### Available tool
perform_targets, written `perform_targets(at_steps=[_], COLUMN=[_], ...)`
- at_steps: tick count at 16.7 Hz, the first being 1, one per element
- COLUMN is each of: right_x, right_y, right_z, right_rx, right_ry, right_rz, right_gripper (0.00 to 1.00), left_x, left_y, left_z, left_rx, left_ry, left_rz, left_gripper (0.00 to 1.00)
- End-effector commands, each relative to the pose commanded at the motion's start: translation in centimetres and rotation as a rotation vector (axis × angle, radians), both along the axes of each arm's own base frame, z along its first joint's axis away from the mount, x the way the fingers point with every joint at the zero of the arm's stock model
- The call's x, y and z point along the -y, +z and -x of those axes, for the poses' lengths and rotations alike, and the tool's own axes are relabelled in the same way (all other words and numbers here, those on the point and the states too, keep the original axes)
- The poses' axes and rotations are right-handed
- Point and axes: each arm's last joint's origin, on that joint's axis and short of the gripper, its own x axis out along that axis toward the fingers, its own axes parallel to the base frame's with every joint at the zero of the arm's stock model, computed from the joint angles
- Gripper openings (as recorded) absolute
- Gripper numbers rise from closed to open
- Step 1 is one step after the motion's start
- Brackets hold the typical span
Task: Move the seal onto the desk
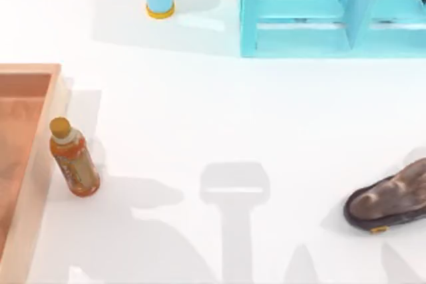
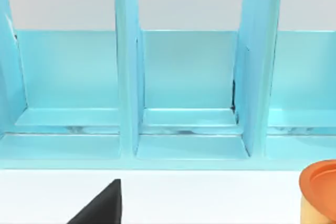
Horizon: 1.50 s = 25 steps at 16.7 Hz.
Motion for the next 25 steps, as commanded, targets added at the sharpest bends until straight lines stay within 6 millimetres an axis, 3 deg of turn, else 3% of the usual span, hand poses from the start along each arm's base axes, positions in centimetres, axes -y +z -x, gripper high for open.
perform_targets(at_steps=[6,12,25], right_x=[0.0,0.0,0.0], right_y=[0.0,0.0,0.0], right_z=[0.0,0.0,0.0], right_rx=[0.000,0.000,0.000], right_ry=[0.000,0.000,0.000], right_rz=[0.000,0.000,0.000], right_gripper=[1.00,1.00,1.00], left_x=[0.3,0.4,0.4], left_y=[-5.3,-6.1,-6.1], left_z=[0.7,0.9,0.9], left_rx=[-0.002,-0.002,-0.002], left_ry=[0.000,0.000,0.000], left_rz=[0.001,0.001,0.001], left_gripper=[1.00,1.00,0.02])
